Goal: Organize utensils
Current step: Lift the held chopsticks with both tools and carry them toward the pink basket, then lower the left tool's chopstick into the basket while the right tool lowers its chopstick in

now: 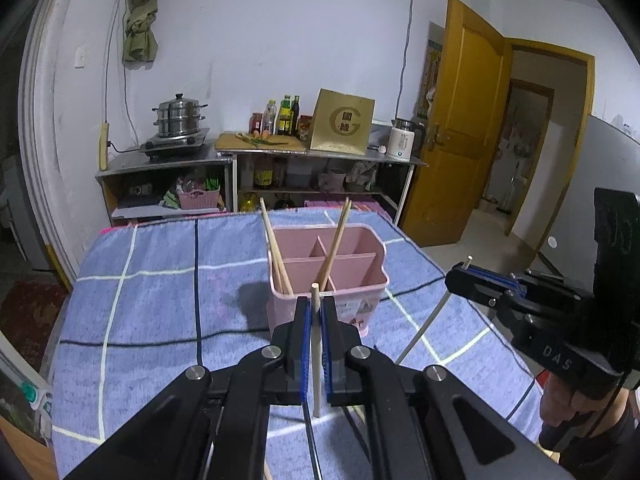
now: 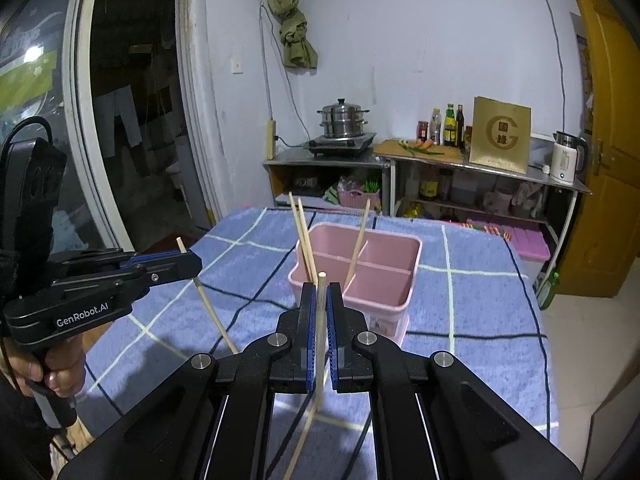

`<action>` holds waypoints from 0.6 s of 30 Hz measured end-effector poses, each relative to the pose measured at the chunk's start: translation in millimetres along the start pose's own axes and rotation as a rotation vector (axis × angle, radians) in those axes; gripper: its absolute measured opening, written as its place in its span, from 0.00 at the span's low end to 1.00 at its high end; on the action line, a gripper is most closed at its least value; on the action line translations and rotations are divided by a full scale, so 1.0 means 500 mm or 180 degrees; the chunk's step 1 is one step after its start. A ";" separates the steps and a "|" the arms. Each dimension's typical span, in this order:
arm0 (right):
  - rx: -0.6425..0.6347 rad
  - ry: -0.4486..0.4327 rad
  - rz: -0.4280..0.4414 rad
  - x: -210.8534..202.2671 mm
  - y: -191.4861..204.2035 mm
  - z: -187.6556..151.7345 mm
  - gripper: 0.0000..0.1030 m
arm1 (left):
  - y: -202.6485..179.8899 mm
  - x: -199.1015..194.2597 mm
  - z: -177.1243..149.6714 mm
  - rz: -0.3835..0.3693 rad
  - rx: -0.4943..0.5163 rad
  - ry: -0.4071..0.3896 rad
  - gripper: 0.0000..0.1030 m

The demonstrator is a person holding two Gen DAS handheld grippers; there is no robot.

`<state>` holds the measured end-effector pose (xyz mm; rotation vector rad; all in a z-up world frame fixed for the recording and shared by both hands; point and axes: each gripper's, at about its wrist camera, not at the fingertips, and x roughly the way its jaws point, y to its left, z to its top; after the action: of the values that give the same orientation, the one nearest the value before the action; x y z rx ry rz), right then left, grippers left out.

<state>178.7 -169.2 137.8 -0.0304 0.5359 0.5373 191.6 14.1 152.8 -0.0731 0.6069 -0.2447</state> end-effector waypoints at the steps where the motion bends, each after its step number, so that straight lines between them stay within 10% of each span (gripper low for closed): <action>1: 0.0011 -0.0032 0.0002 -0.001 -0.002 0.008 0.05 | 0.001 -0.001 0.008 -0.0004 -0.0005 -0.0017 0.05; 18: 0.0082 -0.0496 0.0008 0.013 -0.020 0.151 0.05 | -0.002 -0.003 0.203 0.0064 0.0052 -0.0512 0.05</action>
<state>224.5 -162.5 198.7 0.0365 0.3908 0.5304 248.6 13.1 236.9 -0.0701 0.4455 -0.2220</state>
